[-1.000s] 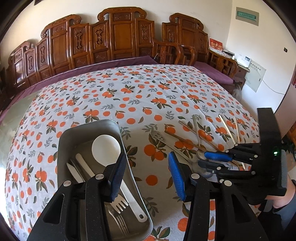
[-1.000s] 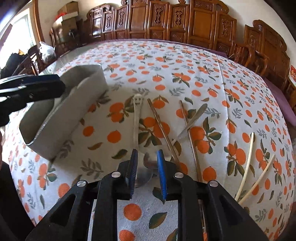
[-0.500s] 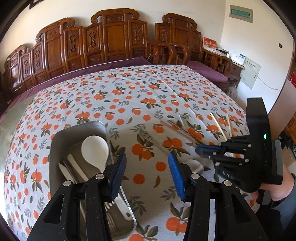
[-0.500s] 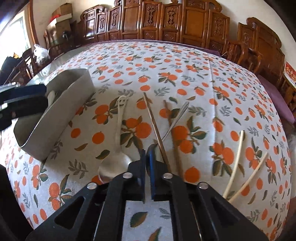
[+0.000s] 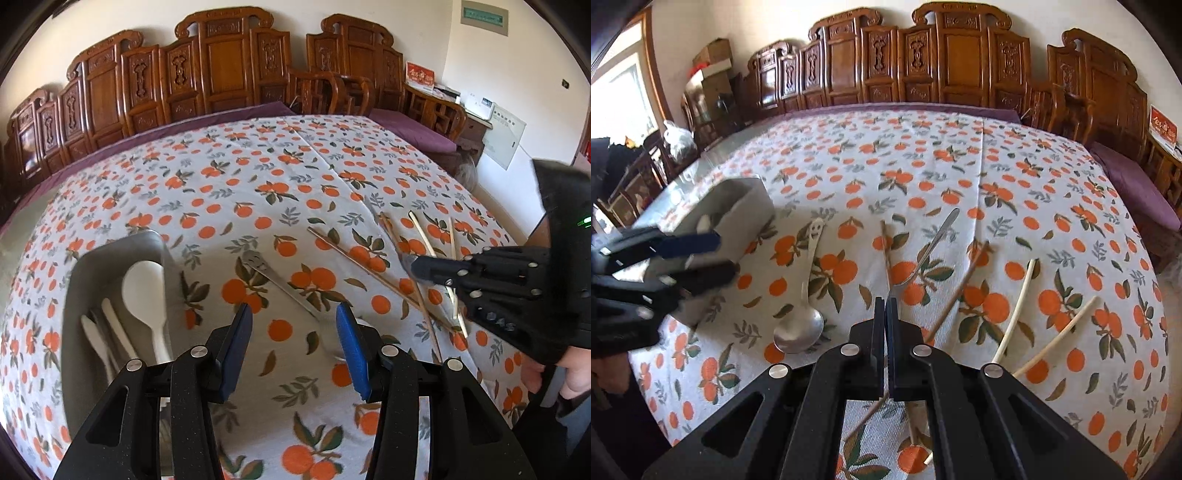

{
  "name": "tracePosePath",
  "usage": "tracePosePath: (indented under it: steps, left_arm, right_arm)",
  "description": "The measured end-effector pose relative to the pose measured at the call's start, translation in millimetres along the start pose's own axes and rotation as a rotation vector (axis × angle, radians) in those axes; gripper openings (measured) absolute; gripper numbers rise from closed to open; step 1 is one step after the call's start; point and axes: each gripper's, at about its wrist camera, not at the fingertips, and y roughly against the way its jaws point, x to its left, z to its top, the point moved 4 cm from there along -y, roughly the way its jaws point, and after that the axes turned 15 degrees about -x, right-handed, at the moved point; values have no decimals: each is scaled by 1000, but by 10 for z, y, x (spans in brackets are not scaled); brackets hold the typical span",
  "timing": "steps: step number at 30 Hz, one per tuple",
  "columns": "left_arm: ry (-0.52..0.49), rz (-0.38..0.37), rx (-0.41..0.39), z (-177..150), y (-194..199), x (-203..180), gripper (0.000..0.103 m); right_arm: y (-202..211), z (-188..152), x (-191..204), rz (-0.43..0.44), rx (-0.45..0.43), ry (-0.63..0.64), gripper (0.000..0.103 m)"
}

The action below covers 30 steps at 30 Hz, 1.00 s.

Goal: Organize utensils
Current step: 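Grasp a metal fork with the right tool while the left tool grasps a smiley-face metal spoon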

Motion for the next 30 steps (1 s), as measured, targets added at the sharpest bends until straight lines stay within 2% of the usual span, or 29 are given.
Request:
tracePosePath:
  steps: [6, 15, 19, 28, 30]
  left_arm:
    - [-9, 20, 56, -45, -299, -147, 39]
    - [8, 62, 162, -170, -704, -173, 25]
    - [17, 79, 180, -199, -767, -161, 25]
    - [-8, 96, 199, -228, -719, -95, 5]
    - [-22, 93, 203, -258, -673, -88, 5]
  right_arm:
    - [89, 140, -131, 14, -48, -29, 1]
    - [97, 139, -251, 14, -57, -75, 2]
    - [100, 152, -172, 33, -61, -67, 2]
    - [78, 139, -17, 60, -50, -44, 2]
    - [75, 130, 9, 63, -47, -41, 2]
